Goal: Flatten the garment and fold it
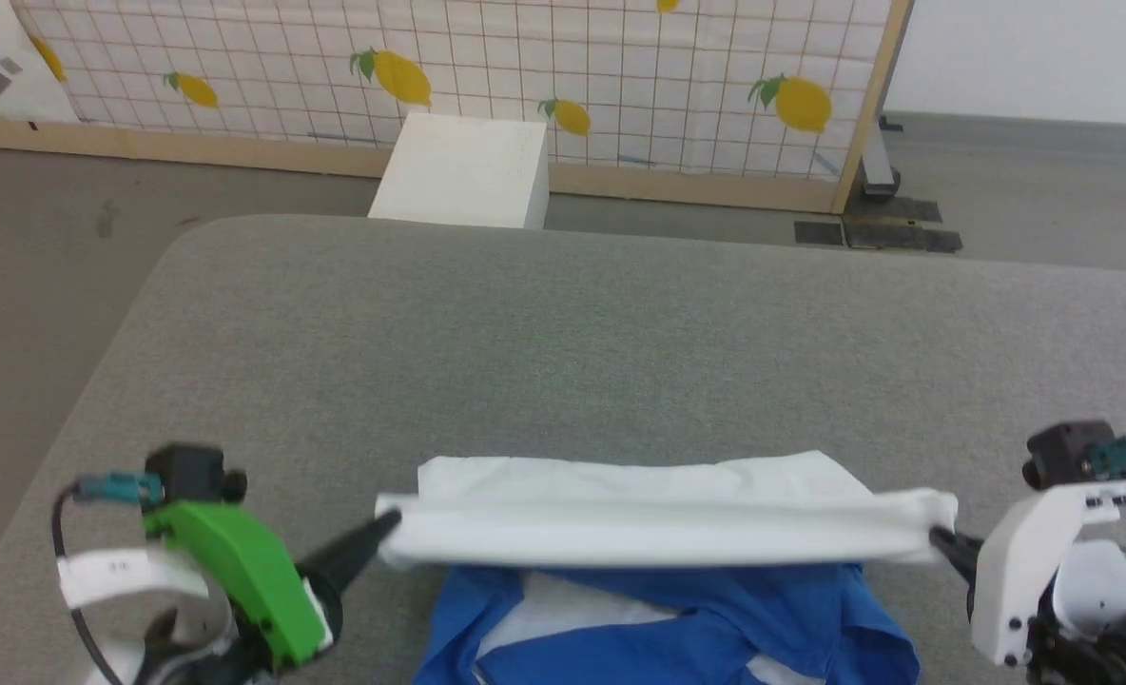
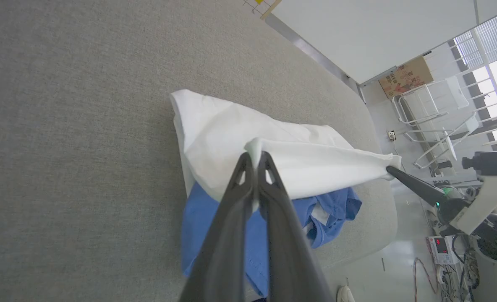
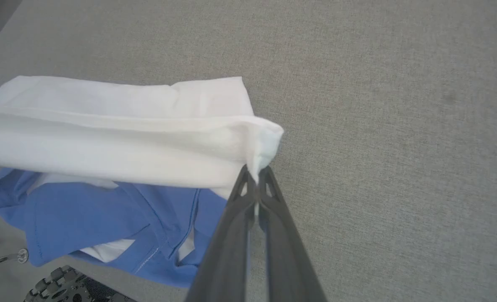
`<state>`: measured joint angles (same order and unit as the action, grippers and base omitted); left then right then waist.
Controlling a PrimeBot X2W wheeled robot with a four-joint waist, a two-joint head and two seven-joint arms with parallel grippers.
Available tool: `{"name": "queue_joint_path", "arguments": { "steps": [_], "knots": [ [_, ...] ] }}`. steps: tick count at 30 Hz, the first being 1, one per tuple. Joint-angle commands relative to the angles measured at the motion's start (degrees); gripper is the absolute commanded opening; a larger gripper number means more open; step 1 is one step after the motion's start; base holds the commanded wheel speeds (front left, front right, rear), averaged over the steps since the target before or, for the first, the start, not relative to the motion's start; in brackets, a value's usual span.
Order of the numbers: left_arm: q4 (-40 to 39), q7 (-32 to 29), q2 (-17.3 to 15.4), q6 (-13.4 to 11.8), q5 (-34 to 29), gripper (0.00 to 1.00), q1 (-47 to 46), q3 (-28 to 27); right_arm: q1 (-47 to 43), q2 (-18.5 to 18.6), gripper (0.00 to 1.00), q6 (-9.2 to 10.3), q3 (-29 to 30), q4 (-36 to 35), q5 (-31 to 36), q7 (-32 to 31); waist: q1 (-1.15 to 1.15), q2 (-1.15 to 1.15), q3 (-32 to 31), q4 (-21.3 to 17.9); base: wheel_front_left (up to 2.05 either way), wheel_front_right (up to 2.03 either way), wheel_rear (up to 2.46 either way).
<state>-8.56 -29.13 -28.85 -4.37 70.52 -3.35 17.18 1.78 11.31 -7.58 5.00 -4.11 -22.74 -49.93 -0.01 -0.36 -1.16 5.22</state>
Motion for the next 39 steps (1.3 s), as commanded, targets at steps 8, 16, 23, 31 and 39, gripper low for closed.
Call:
{"name": "queue_joint_path", "arguments": {
  "steps": [8,16,23,31,39],
  "knots": [
    [3.2,1.7,1.4,-1.7,1.1,0.00,9.3,1.5,-7.7,-1.2,0.00,0.09,-0.6,0.2,1.5,-0.5,0.01,0.36,1.0,-0.3,0.00,0.00,0.00],
    [12.9,0.7,1.5,-3.6,-3.0,0.45,8.9,5.6,-10.0,-1.2,0.16,0.09,-4.0,5.1,2.3,-0.4,0.01,0.36,1.3,-1.1,0.00,0.00,0.00],
    [13.0,-0.5,-0.3,-5.0,-5.3,1.00,6.9,6.4,-10.5,-0.4,1.00,0.09,-3.1,2.0,0.1,-1.6,0.01,0.36,1.2,-1.0,0.00,0.00,0.00],
    [7.4,2.1,-3.8,-7.8,-6.4,1.00,4.6,1.2,-10.4,0.5,1.00,0.09,3.7,-7.1,-4.2,-5.9,0.01,0.36,2.1,-1.0,0.00,0.00,0.00],
    [3.0,25.1,-3.2,-0.3,-14.5,1.00,0.6,-7.3,-3.4,3.3,1.00,0.09,4.1,-6.3,-3.6,-5.5,0.01,0.36,5.2,-0.9,0.00,0.00,0.00]
  ]
}}
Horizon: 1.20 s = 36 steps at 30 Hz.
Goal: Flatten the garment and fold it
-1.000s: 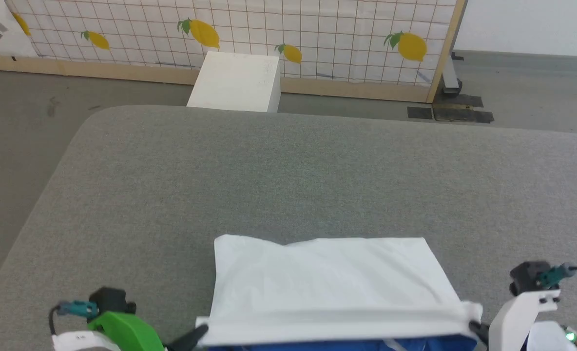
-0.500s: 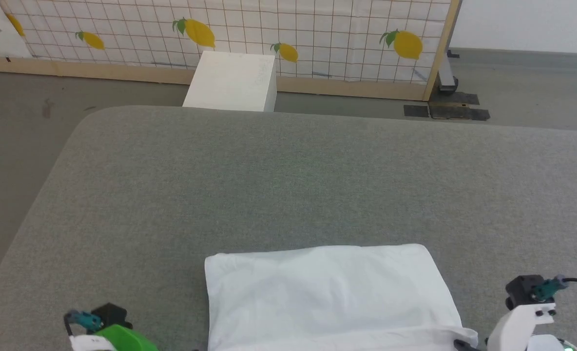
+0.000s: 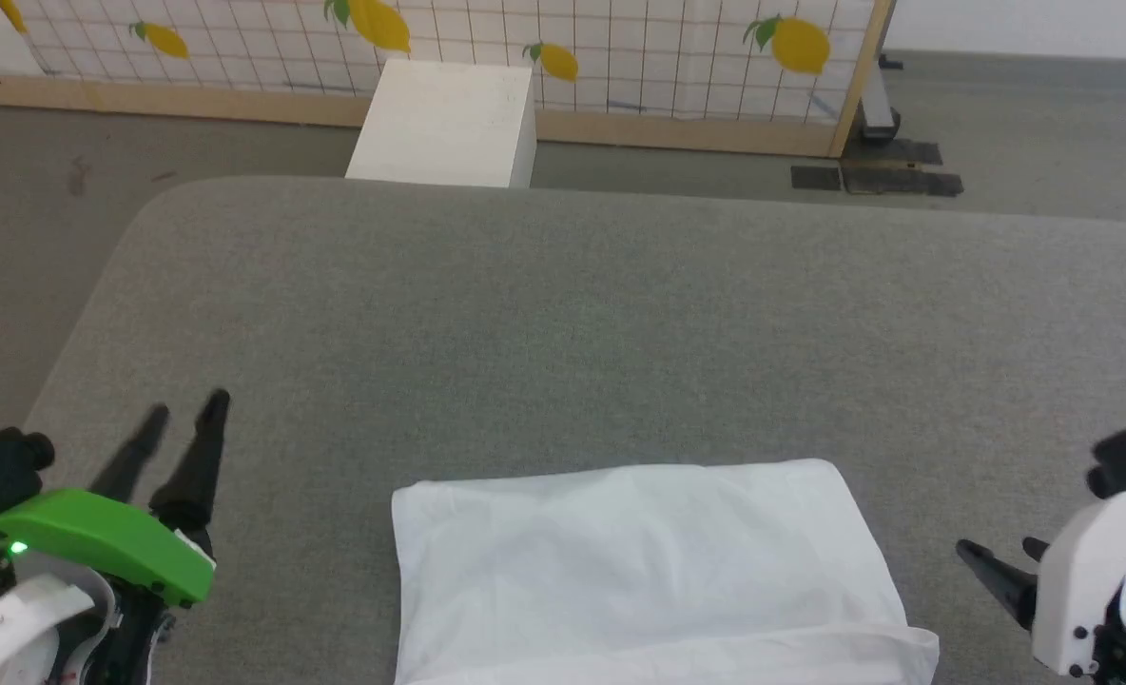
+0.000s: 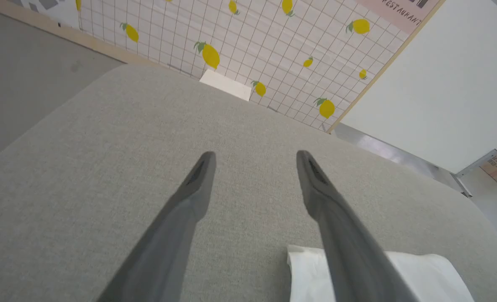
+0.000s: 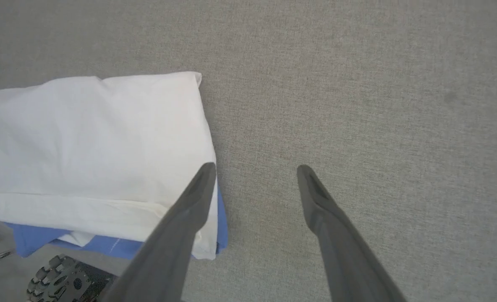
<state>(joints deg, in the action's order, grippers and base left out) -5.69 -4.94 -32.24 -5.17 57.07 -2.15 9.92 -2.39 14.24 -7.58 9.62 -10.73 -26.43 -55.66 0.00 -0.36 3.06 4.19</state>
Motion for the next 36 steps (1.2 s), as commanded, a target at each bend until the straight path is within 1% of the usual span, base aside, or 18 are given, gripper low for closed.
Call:
{"name": "queue_joint_path", "arguments": {
  "steps": [1,2,4,6,7,8,11,12,15,19,23,29,30,31,36],
  "knots": [
    [0.1,4.0,0.1,1.5,-3.2,1.00,-1.1,-0.3,1.4,1.2,1.00,0.09,-1.8,0.9,0.4,0.3,0.00,0.36,1.4,0.2,0.00,0.00,0.00],
    [0.4,7.3,0.6,2.6,-4.6,1.00,-1.5,-0.4,2.2,1.7,1.00,0.09,-3.1,1.8,0.3,0.5,0.00,0.36,2.0,0.3,0.00,0.00,0.00],
    [0.9,13.3,1.1,3.7,-8.5,1.00,-2.2,-0.6,3.8,2.1,1.00,0.09,-5.3,3.5,-0.3,0.9,0.00,0.36,2.9,0.5,0.00,0.00,0.00],
    [1.5,17.6,1.9,4.2,-12.1,1.00,-2.8,-0.7,5.5,2.4,1.00,0.09,-7.6,5.1,-0.7,1.4,0.00,0.36,3.8,0.6,0.00,0.00,0.00],
    [1.6,18.6,2.7,4.3,-13.2,1.00,-3.1,-1.1,6.1,2.5,1.00,0.09,-8.8,5.9,-0.9,1.6,0.00,0.36,4.2,0.7,0.00,0.00,0.00],
    [1.6,19.3,3.1,4.4,-15.6,1.00,-3.3,-1.3,6.8,2.6,1.00,0.09,-10.1,6.8,-1.1,1.7,0.00,0.36,4.5,0.7,0.00,0.00,0.00],
    [0.6,19.9,6.3,4.7,-20.0,1.00,-3.8,-4.0,8.4,3.0,1.00,0.09,-13.6,9.2,-1.2,2.2,0.00,0.36,5.5,0.9,0.00,0.00,0.00],
    [-0.2,19.9,8.0,5.1,-21.6,1.00,-3.9,-5.6,9.0,3.2,1.00,0.09,-14.8,10.1,-1.1,2.3,0.00,0.36,5.8,0.9,0.00,0.00,0.00],
    [-1.4,19.9,11.9,7.1,-25.1,1.00,-3.1,-8.8,10.5,3.9,1.00,0.09,-18.2,12.6,0.0,2.8,0.00,0.36,6.8,1.1,0.00,0.00,0.00],
    [-1.0,19.9,15.5,9.7,-27.8,1.00,-2.5,-11.3,11.8,3.5,1.00,0.09,-21.5,15.6,1.0,3.7,0.00,0.36,7.8,1.5,0.00,0.00,0.00],
    [-0.3,19.9,17.8,11.2,-29.5,1.00,-2.2,-13.0,12.1,3.1,1.00,0.09,-24.8,18.4,1.4,4.0,0.00,0.36,8.3,1.8,0.00,0.00,0.00],
    [0.7,19.9,19.3,12.3,-31.4,1.00,-2.2,-13.9,11.9,1.8,1.00,0.09,-28.6,22.3,0.7,4.1,0.00,0.36,8.6,2.0,0.00,0.00,0.00],
    [0.8,19.9,19.5,12.3,-31.6,1.00,-2.2,-14.0,11.9,1.7,0.47,0.09,-29.0,22.8,0.6,4.1,0.00,0.36,8.5,2.0,0.00,0.00,0.00],
    [0.9,19.9,19.6,12.4,-31.9,1.00,-2.1,-14.0,12.1,1.5,0.00,0.09,-29.1,23.1,0.5,4.4,0.00,0.36,8.5,1.9,0.00,0.00,0.00],
    [1.2,19.9,20.3,12.6,-32.4,1.00,-2.1,-14.4,12.8,0.7,0.00,0.09,-28.1,24.3,0.6,6.0,0.00,0.36,8.1,1.6,0.00,0.00,0.00]
  ]
}}
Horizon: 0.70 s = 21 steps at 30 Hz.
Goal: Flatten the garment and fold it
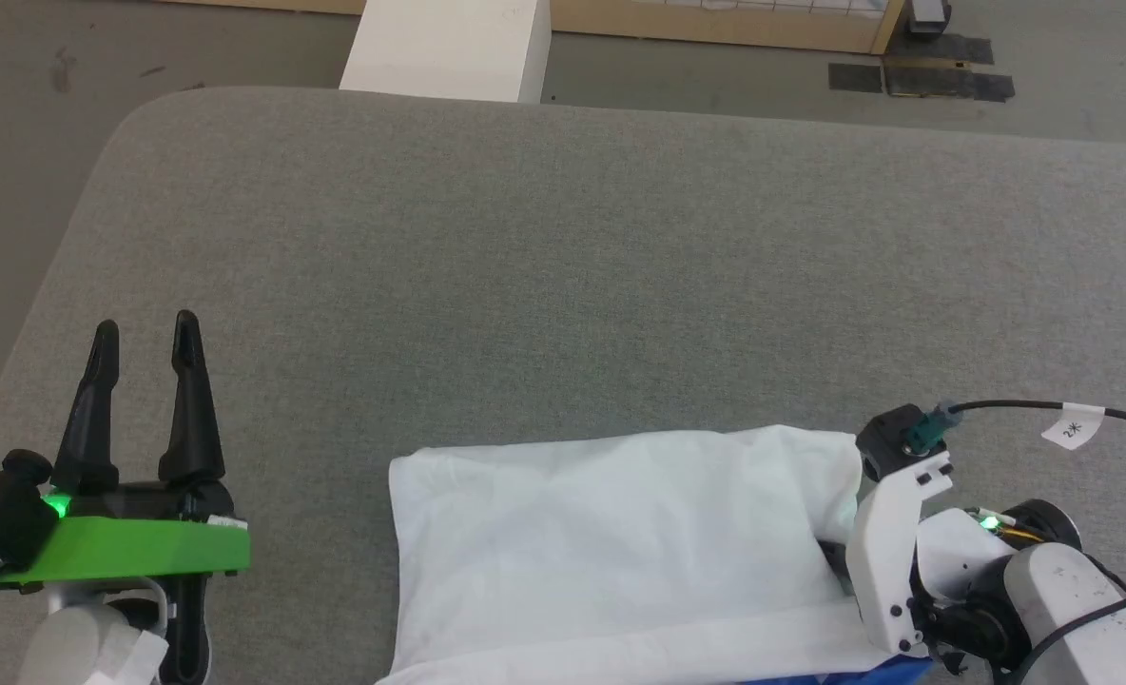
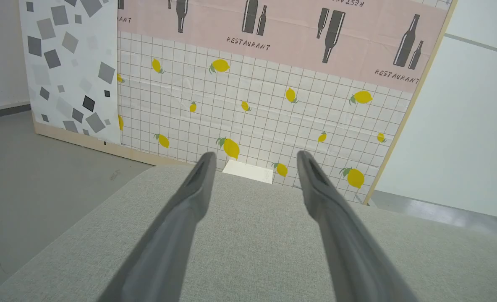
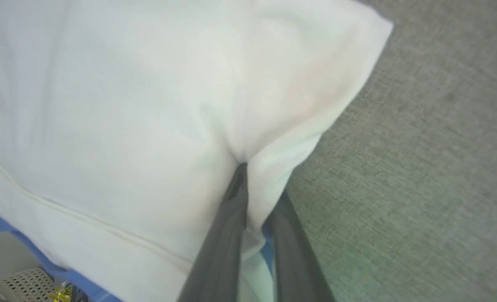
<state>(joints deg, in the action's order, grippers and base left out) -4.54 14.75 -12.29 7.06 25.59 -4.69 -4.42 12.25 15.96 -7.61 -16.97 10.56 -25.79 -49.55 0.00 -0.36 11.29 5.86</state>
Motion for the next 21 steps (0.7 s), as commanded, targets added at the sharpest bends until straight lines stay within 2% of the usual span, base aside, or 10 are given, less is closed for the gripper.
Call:
{"name": "queue_joint_path", "arguments": {
  "steps": [1,8,21],
  "knots": [
    [0.1,0.2,0.4,0.4,-1.1,1.00,0.5,-0.1,-1.6,-1.0,0.00,0.12,-1.0,3.0,0.2,0.5,0.00,0.36,-0.2,-0.2,0.00,0.00,0.00],
    [0.0,0.2,0.6,0.4,-1.0,1.00,1.5,-0.3,-0.7,-1.5,0.00,0.12,5.1,2.1,0.5,3.5,0.00,0.36,-1.7,-1.2,0.00,0.00,0.00],
    [-0.6,0.2,0.7,0.4,-0.5,1.00,2.0,0.2,-2.5,1.7,0.00,0.12,27.4,0.1,5.7,-0.5,0.00,0.36,-1.4,-2.5,0.00,0.00,0.00]
  ]
}}
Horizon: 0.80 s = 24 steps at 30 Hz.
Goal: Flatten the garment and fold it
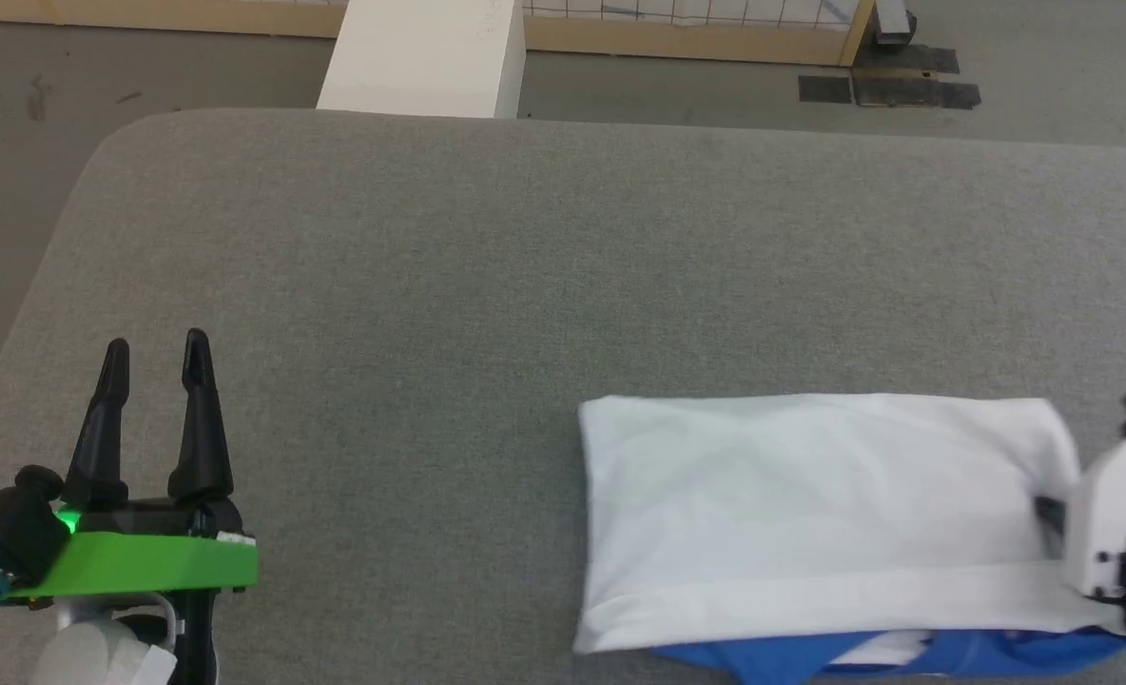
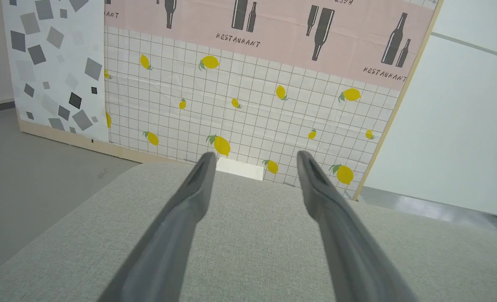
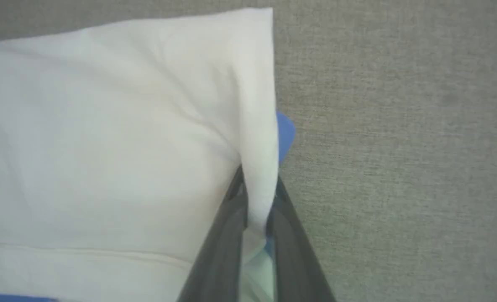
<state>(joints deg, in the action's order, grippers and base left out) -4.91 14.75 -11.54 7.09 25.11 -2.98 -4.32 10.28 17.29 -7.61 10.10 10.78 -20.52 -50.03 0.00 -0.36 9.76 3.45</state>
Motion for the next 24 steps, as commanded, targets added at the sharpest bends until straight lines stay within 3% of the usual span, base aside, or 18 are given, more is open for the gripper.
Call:
{"name": "queue_joint_path", "arguments": {
  "steps": [1,6,10,15,24],
  "knots": [
    [-0.2,0.2,-0.1,0.4,0.0,1.00,0.2,0.2,-0.6,0.5,0.00,0.12,2.1,0.1,1.2,-0.5,0.00,0.36,0.2,-0.1,0.00,0.00,0.00],
    [-0.2,0.2,-0.2,0.4,0.4,1.00,-0.1,0.7,0.1,0.8,0.00,0.12,9.5,1.2,6.0,-1.9,0.00,0.36,0.9,-0.2,0.00,0.00,0.00],
    [0.0,0.2,-0.2,0.4,0.5,1.00,-0.4,1.0,1.0,0.4,0.00,0.12,10.7,0.4,8.7,-2.8,0.00,0.36,1.1,-0.3,0.00,0.00,0.00],
    [0.4,0.2,-0.1,0.4,0.5,1.00,-0.5,1.5,1.2,1.5,0.00,0.12,5.8,-4.9,9.8,-5.0,0.00,0.36,0.6,-0.6,0.00,0.00,0.00],
    [1.1,0.2,0.2,0.4,0.6,1.00,0.1,2.5,-0.4,3.3,0.00,0.12,-5.8,-19.5,3.7,-14.8,0.00,0.36,-1.1,-1.2,0.00,0.00,0.00]
  ]
}}
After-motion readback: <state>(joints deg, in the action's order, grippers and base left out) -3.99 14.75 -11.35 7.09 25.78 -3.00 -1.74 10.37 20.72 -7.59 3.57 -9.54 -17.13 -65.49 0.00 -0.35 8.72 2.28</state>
